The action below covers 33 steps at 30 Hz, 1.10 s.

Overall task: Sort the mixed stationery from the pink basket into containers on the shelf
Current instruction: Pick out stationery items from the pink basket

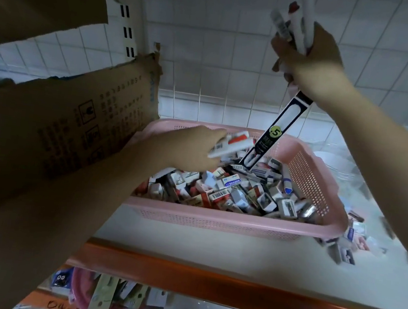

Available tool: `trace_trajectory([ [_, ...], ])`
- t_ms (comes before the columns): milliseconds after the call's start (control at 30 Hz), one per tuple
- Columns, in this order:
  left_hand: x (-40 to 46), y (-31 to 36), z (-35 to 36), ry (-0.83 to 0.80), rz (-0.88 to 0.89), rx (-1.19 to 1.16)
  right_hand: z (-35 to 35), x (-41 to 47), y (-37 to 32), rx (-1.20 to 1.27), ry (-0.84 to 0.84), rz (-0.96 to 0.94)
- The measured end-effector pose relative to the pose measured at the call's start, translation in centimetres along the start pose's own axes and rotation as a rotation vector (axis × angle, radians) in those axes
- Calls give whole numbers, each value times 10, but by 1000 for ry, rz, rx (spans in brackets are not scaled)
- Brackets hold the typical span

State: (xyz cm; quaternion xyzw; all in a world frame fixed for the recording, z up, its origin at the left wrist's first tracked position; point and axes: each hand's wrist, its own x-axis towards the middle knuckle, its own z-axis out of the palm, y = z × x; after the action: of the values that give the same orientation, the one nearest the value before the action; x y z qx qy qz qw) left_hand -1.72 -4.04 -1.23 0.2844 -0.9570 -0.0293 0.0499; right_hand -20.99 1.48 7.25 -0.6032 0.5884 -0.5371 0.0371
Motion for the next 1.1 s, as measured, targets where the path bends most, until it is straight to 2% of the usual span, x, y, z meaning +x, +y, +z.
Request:
trace_trajectory([
  [167, 1, 3, -4, 254, -104, -552, -3, -10, 2, 64, 119, 62],
  [233, 4, 6, -5, 330, -113, -677, -3, -13, 3, 159, 178, 127],
  [400, 13, 23, -6, 303, -98, -819, 0, -24, -2, 428, 332, 265],
  [467, 15, 31, -6, 304, -94, -825, 5, -32, 1, 524, 370, 355],
  [567, 15, 42, -8, 269, -49, -699, 19, -45, 13, 581, 451, 450],
  [633, 14, 48, -6, 200, -3, -643, 29, -52, 23, 658, 535, 521],
  [733, 15, 53, 3, 108, 47, -601, 41, -60, 37, 848, 593, 723],
  [833, 16, 53, 12, 91, 24, -512, 41, -61, 43, 958, 571, 838],
  [1000, 12, 43, 12, 126, -28, -343, 16, -61, 43, 792, 541, 731],
  [1100, 7, 40, 7, 130, -34, -322, 3, -71, 34, 723, 329, 780],
])
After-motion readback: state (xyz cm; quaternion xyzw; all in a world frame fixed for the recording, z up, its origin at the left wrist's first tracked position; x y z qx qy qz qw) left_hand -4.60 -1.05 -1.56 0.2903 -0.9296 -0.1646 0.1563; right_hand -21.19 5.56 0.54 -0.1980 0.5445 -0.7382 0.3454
